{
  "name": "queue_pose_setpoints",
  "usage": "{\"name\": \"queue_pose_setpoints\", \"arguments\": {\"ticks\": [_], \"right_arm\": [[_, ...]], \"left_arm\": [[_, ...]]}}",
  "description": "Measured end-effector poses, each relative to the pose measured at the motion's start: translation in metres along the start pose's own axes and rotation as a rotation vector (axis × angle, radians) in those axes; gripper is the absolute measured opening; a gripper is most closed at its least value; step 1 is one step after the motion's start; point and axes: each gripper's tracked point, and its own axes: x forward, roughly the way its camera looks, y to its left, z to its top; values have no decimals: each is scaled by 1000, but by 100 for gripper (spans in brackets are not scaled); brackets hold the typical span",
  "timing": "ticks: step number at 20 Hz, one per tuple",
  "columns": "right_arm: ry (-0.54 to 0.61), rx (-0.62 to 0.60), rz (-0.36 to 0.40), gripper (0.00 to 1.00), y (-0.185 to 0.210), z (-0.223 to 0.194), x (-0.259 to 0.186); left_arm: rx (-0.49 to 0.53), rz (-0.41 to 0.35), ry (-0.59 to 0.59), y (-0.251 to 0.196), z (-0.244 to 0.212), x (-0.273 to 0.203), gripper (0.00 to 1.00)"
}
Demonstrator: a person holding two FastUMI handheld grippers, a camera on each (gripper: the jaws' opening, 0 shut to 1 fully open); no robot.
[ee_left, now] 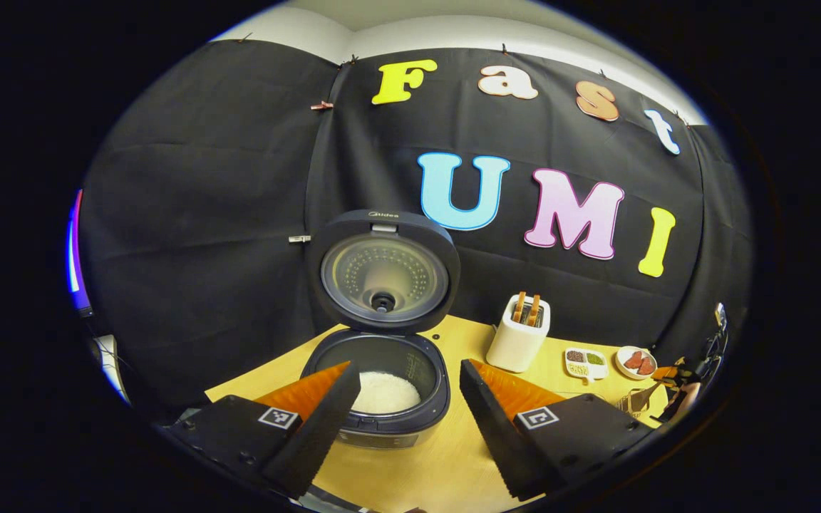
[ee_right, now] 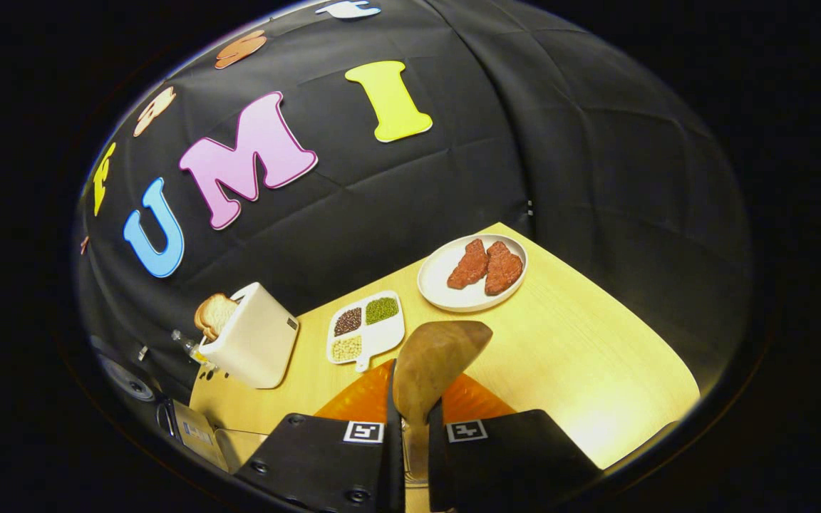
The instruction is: Close the left gripper, press the button to open the rice cooker; take a wooden spoon from the chopstick holder with the right hand, scoop a spoonful of rice and pour it into the rice cooker, then put the wooden spoon back into the chopstick holder.
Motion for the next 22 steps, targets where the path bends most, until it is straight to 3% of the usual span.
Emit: {"name": "queue_pose_setpoints", "arguments": {"ticks": [2, 4, 8, 13, 18, 22], "right_arm": [[-3, 0, 7, 20, 1, -2, -1], [-22, -17, 2, 37, -1, 3, -11], [-45, -69, -15, 100, -8, 3, -38], [-62, -119, -28, 99, -12, -5, -89], [-82, -142, -56, 99, -15, -14, -141], [-176, -165, -115, 98, -19, -8, -188]], "left_arm": [[21, -3, -31, 0, 15, 0, 96], [29, -10, -63, 0, 32, 4, 96], [54, -21, -162, 5, 82, 16, 95], [169, -1, -291, 18, 138, 43, 95], [204, -57, -384, 20, 172, 82, 94], [158, -80, -406, 33, 177, 122, 94]]}}
